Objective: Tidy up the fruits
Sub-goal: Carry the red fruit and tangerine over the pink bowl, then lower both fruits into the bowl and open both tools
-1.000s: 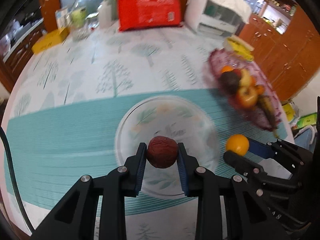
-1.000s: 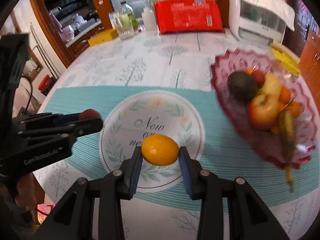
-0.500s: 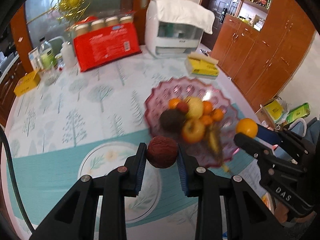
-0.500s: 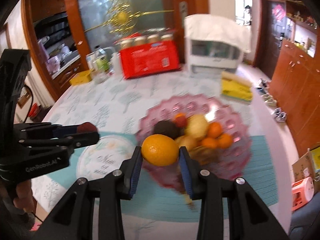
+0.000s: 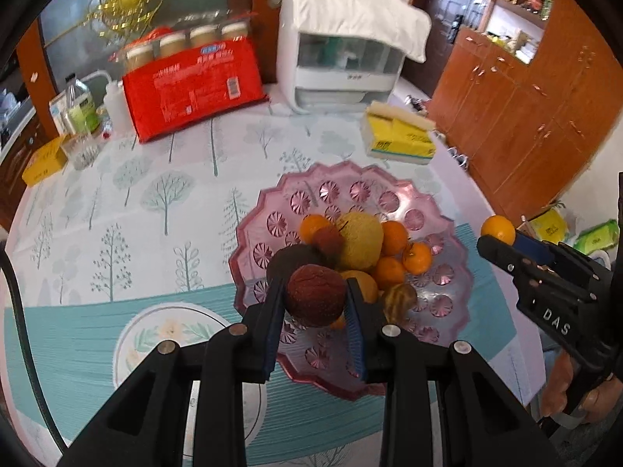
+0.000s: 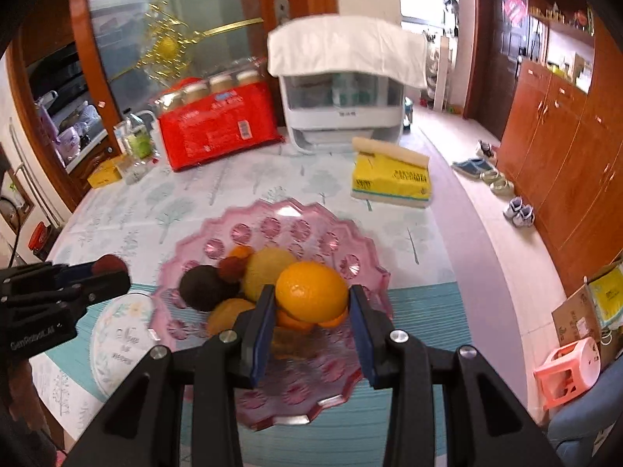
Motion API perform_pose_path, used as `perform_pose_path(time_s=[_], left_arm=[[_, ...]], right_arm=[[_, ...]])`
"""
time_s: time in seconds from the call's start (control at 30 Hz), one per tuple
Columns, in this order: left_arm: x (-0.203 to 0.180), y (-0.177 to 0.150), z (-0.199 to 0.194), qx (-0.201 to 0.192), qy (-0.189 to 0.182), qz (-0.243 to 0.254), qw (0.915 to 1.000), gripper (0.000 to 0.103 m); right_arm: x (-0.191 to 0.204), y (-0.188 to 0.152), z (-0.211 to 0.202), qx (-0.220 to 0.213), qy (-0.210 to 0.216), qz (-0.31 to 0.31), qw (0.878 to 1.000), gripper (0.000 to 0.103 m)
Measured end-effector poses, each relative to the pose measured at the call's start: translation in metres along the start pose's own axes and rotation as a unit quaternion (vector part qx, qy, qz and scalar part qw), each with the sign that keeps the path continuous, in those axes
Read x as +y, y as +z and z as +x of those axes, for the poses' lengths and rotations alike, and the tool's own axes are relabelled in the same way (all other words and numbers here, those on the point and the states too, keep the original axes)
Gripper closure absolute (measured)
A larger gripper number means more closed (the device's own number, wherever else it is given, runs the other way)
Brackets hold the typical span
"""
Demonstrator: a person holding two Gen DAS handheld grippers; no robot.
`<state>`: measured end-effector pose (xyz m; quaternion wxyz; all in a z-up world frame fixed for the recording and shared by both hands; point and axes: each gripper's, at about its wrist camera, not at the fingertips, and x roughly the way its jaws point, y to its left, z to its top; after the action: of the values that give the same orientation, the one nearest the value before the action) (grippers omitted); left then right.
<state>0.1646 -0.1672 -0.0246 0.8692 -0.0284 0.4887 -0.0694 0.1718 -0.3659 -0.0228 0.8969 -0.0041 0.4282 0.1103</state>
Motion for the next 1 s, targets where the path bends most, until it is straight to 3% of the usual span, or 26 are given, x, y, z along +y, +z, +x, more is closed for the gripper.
perform_pose_path(time_s=[0.33,0.67,0.8,0.93,1.0], left_arm=[[0.006,-0.017,0.066,0.058,0.044,-0.027,0.997,0.075],[0.006,-0.021,0.087,0.075,0.068,-0.036,0.9943,0.074],[0.008,-0.023,0.088,0.078,0.065,-0.048,0.9936,0.065],[0.005,-0.023,0.082,0.068,0.053,-0.052,0.9949,0.047],[0.001,-0.023,0.078,0.062,0.056,-0.05,0.9953,0.033]], right_arm=[[-0.012,-0.008,0.06,0.059,0.026,-0.008,0.998,0.065],[-0.003,-0.009,0.092,0.095,0.046,-0.024,0.994,0.065],[0.002,-0.009,0.097,0.103,0.06,-0.028,0.992,0.063],[0.005,-0.009,0.095,0.097,0.068,-0.029,0.993,0.056],[0.005,-0.01,0.092,0.095,0.068,-0.031,0.993,0.055]])
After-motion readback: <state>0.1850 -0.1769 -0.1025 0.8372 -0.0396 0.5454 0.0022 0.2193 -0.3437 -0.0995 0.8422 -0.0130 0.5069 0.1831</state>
